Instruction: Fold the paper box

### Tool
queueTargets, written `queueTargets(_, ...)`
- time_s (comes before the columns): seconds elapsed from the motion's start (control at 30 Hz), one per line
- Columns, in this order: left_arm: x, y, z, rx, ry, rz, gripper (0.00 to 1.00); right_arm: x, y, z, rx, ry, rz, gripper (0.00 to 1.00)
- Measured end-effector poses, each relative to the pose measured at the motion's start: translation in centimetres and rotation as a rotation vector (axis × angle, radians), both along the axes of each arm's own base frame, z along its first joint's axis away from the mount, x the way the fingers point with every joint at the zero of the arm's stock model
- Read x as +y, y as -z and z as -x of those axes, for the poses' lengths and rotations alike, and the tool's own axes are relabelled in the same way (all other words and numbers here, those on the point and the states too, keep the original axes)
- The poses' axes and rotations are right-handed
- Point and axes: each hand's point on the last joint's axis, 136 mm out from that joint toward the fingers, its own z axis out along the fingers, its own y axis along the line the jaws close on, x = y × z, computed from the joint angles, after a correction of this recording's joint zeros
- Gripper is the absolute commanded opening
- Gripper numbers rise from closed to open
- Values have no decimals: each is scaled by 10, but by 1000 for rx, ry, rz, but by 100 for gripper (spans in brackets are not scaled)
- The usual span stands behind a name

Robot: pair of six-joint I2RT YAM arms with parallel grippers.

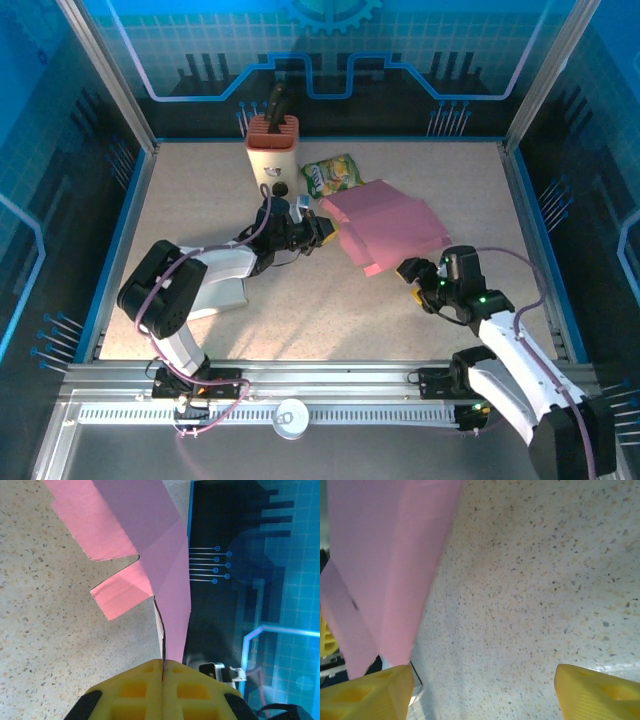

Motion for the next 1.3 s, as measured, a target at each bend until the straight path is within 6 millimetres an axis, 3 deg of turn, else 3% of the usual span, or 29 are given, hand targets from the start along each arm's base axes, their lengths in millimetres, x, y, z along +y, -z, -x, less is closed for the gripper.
queueTargets(0.3, 0, -6, 0, 0, -6, 19, 0, -4, -23, -39, -140, 69, -121, 66)
queueTargets(0.47, 0, -6, 0, -1, -5, 21, 0, -8, -21, -52, -152, 100, -171, 51)
queueTargets(0.77, -1, -7, 0, -2, -3, 22, 0, -21, -34, -62, -209, 145, -203, 30)
queueTargets(1.3, 0, -5, 1, 10, -10, 33, 0, -24, -41, -76, -243, 162, -241, 19)
